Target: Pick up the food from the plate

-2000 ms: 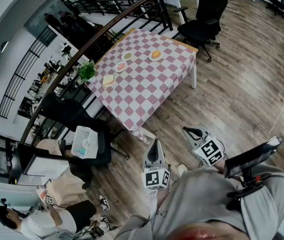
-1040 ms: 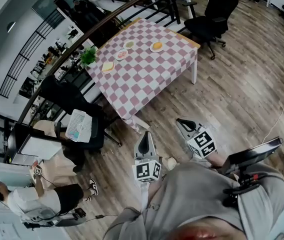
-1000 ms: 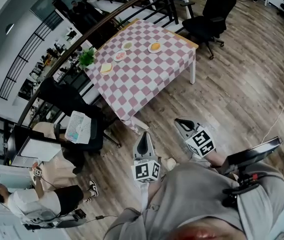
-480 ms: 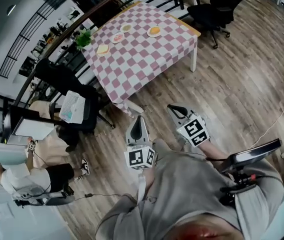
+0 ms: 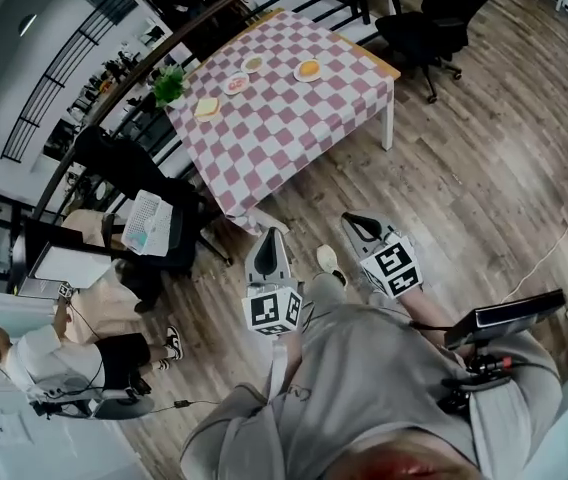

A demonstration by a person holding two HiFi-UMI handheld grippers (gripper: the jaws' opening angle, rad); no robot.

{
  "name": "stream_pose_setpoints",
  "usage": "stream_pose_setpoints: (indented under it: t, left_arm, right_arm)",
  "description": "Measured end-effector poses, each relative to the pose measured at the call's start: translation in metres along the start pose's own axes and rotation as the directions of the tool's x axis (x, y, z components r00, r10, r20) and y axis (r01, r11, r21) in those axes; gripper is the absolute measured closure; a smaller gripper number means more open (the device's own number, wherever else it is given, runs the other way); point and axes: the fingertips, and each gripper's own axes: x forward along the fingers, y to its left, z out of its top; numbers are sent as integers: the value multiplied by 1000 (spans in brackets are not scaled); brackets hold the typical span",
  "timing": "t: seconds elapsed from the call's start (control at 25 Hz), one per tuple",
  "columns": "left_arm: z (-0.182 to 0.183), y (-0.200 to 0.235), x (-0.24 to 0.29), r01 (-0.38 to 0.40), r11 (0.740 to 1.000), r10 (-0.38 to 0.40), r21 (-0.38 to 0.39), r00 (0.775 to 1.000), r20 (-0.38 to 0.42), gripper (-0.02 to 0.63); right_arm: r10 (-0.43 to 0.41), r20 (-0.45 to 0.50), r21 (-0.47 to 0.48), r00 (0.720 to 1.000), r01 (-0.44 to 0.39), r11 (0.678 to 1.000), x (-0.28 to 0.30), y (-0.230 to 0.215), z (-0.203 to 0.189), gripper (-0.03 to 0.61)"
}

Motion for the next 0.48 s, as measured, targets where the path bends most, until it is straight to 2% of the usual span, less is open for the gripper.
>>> stream_pose_setpoints:
  t: [0.28,0.48]
  left_arm:
    - [-2,11,40,26,999,-25,-31,999,37,606]
    - [-13,25,68,51,997,-50,-62,999,15,606]
  right_arm:
    - [-100,-28,-2,995,99,995,-3,-34,-5,563]
    - [-153,-32,15,988,153,988,7,-49,0,563]
